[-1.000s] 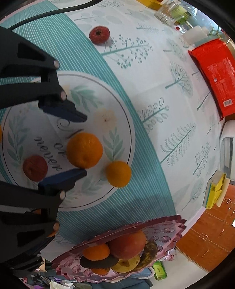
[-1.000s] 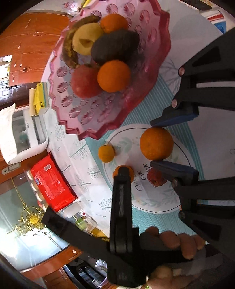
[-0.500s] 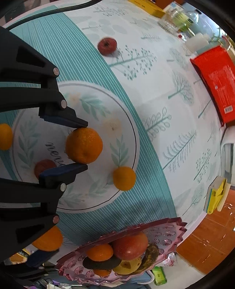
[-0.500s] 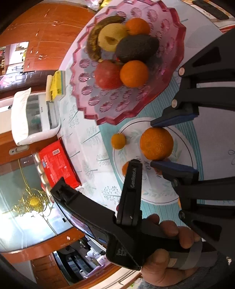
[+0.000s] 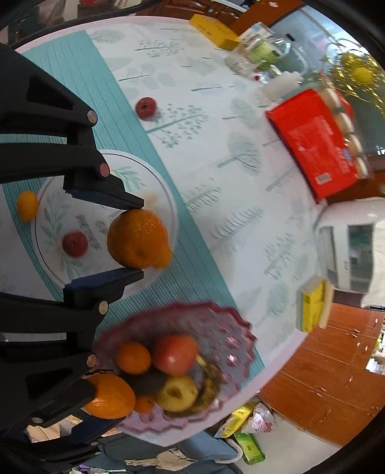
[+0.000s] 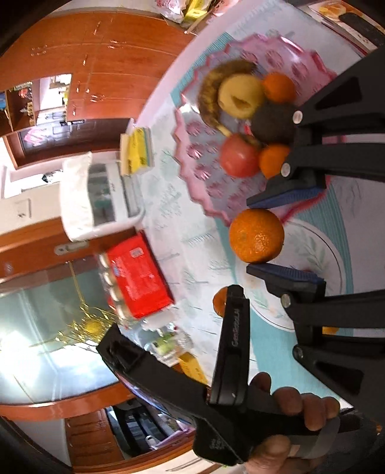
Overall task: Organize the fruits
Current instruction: 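Carry both held mandarins over the pink bowl with both tools, then lower both mandarins into the bowl and open both tools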
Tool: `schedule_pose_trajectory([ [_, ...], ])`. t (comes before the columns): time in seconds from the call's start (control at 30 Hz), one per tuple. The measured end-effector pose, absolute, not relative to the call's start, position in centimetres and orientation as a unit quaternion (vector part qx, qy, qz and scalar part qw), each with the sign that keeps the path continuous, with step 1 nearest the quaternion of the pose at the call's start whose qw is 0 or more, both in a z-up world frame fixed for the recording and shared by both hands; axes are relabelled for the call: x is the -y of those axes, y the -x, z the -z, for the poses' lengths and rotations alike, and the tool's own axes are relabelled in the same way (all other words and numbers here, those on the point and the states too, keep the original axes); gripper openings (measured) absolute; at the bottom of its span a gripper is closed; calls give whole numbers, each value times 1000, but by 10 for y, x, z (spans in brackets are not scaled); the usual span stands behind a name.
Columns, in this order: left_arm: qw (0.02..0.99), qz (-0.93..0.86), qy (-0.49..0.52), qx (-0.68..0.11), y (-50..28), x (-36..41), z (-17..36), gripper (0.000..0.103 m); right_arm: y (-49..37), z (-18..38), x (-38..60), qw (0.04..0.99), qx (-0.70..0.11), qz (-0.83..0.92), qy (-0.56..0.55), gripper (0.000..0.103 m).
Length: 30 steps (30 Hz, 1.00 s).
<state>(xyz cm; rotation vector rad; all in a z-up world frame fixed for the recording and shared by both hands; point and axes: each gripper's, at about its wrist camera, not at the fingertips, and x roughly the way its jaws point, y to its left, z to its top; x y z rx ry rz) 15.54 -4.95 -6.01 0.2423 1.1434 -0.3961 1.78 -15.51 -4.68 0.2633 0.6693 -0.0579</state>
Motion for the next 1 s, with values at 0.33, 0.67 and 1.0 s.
schedule_pose_trajectory([
  [0.33,832,195,-124,-505,-159,127,15,44,-26,4,236,940,-308,69,-126,38],
  [0.67,824,208,-145,-506,-168,198,18,53,-64,2,300,933,-334,79,-109,38],
  [1.0,821,185,-182,-509,-175,228,49,83,-93,57,333,902,-410,79,-114,40],
])
